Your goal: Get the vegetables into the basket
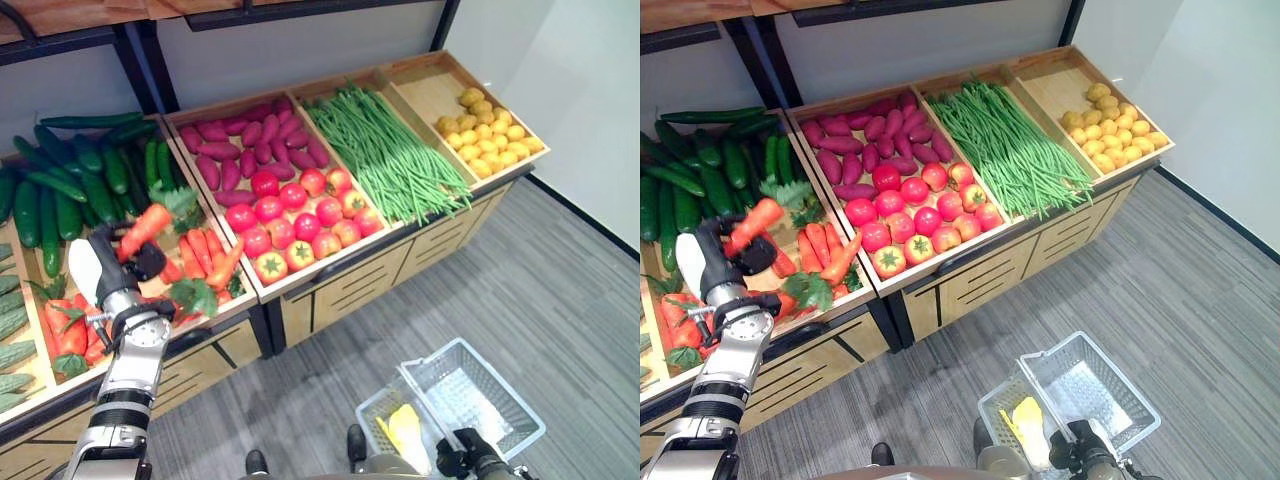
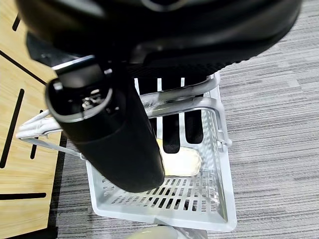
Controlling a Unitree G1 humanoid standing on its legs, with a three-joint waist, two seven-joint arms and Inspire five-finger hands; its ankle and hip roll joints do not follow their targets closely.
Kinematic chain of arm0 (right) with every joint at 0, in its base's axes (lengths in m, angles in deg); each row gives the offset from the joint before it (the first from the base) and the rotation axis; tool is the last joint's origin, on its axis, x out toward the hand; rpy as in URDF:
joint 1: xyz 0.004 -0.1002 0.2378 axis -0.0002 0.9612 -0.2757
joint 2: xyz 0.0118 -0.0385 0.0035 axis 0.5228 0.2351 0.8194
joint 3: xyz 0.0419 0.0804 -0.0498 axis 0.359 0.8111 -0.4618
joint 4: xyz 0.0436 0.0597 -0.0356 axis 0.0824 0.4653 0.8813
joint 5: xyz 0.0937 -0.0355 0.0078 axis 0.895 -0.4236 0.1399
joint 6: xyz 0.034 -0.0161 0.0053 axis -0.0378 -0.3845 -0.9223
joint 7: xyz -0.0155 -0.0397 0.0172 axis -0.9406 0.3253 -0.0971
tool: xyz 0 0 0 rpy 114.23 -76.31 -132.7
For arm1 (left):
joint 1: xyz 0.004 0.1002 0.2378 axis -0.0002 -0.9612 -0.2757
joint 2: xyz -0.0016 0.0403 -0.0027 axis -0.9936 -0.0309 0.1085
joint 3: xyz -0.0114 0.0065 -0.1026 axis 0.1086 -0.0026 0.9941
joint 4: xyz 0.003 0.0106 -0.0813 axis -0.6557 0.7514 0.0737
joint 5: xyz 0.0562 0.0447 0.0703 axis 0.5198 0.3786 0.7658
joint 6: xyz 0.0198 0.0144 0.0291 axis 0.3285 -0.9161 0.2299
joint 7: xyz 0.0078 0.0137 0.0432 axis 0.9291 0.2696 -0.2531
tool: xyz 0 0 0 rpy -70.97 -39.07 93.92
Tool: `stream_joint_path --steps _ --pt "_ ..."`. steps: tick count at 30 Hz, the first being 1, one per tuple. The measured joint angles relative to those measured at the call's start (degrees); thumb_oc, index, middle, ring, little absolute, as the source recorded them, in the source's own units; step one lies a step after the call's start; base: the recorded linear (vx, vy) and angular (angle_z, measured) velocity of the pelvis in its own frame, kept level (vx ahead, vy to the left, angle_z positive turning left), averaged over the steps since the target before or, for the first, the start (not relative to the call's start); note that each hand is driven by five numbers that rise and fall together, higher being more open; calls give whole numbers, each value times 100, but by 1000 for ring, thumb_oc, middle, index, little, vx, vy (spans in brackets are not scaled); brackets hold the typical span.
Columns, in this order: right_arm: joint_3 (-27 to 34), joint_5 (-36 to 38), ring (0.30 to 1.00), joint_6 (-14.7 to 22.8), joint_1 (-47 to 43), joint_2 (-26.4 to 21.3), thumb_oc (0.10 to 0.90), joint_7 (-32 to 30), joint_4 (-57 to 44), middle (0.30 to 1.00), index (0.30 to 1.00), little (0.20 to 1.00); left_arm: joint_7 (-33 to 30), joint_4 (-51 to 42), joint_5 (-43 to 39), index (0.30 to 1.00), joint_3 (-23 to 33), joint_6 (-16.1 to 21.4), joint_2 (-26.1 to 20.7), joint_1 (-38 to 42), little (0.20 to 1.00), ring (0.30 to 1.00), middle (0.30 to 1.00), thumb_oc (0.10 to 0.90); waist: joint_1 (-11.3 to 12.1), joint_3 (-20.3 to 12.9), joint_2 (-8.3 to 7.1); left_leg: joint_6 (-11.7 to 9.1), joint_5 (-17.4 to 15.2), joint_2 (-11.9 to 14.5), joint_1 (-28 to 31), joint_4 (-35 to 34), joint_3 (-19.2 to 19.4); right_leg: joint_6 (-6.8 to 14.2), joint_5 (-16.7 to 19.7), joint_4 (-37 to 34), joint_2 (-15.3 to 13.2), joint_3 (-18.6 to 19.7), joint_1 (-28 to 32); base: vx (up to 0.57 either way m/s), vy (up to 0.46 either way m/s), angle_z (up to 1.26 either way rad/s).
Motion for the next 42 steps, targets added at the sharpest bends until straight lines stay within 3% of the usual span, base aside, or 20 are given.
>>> stream_joint_path --steps 9,14,17,23,28,31,35,36,37,38,39,40,42 --pt "29 2 300 15 56 2 400 3 -21 300 300 300 744 -375 -55 300 -7 341 2 -899 300 300 300 400 8 -11 10 6 9 -1 45 0 -36 -1 -2 -25 -4 -24 58 -4 8 1" --pt "164 2 300 18 111 -10 400 45 -48 300 300 300 1315 -781 -713 300 -10 699 -22 -1163 300 300 300 400 60 -22 50 9 14 -3 48 0 -47 0 -3 -26 -7 -28 64 0 0 0" --pt "259 1 300 32 165 -40 400 106 -91 300 300 300 2115 -1307 -1521 300 -83 1150 5 -1341 300 300 300 400 62 -46 168 10 15 -6 65 0 -46 1 -3 -26 -10 -26 83 0 0 0" --pt "423 1 300 61 279 -146 400 161 -92 300 300 300 2878 -1729 -2178 300 -279 1241 61 -1527 300 300 300 400 53 -142 388 8 11 -7 84 -25 -24 22 -25 -27 -8 1 89 2 1 -1" --pt "577 25 300 81 261 -184 400 165 27 300 300 300 3046 -1726 -2179 300 -449 1242 59 -1532 300 300 300 400 71 -129 390 9 15 -27 87 3 0 60 -40 -13 -20 27 77 -32 48 -2" --pt "697 66 300 85 119 -241 400 154 17 300 300 300 3087 -1726 -2304 300 -617 1247 -53 -1450 300 300 300 400 53 30 366 93 -29 -111 52 37 106 89 -23 134 -111 141 -57 -89 161 -14" --pt "813 110 300 183 11 -218 400 155 -328 300 300 300 3267 -1659 -2404 300 -895 1278 -196 -1147 300 300 300 400 -222 311 6 354 -181 -539 -49 133 513 383 179 382 -399 664 -500 -223 207 -59" --pt "791 111 300 184 -224 -108 400 151 -380 300 300 300 3260 -1656 -2407 300 -876 1300 -330 -985 300 300 300 400 -261 439 -194 437 -237 -617 -158 228 840 471 496 286 -471 885 -729 -196 197 -101" --pt "770 113 300 195 -341 5 400 150 -416 300 300 300 3268 -1640 -2406 300 -880 1297 -465 -856 300 300 300 400 -302 541 -288 550 -301 -632 -240 304 973 447 730 96 -565 781 -745 -182 208 -90" --pt "756 121 300 217 -365 94 400 128 -385 300 300 300 3316 -1625 -2403 300 -932 1291 -496 -769 300 300 300 400 -345 575 -287 681 -260 -627 -285 374 1163 324 526 152 -563 183 -748 -167 220 -63" --pt "721 121 300 213 -380 146 400 114 -275 300 300 300 3326 -1627 -2405 300 -934 1297 -442 -770 300 300 300 400 -241 589 -265 650 -285 -528 -302 487 1290 -51 171 455 -524 -425 -794 -98 147 -83" --pt "748 121 300 203 -369 130 400 110 -214 300 300 300 3341 -1634 -2414 300 -947 1296 -346 -782 300 300 300 400 -91 673 -134 707 -350 -335 -221 488 1532 -138 -182 1148 -529 -960 -867 -28 150 -89" --pt "754 119 300 198 -275 55 400 137 -210 300 300 300 3428 -1709 -2437 300 -918 1296 -373 -860 300 300 300 400 -17 764 82 693 -375 -229 -123 434 1651 35 -758 2196 -494 -1075 -806 -8 88 -68"
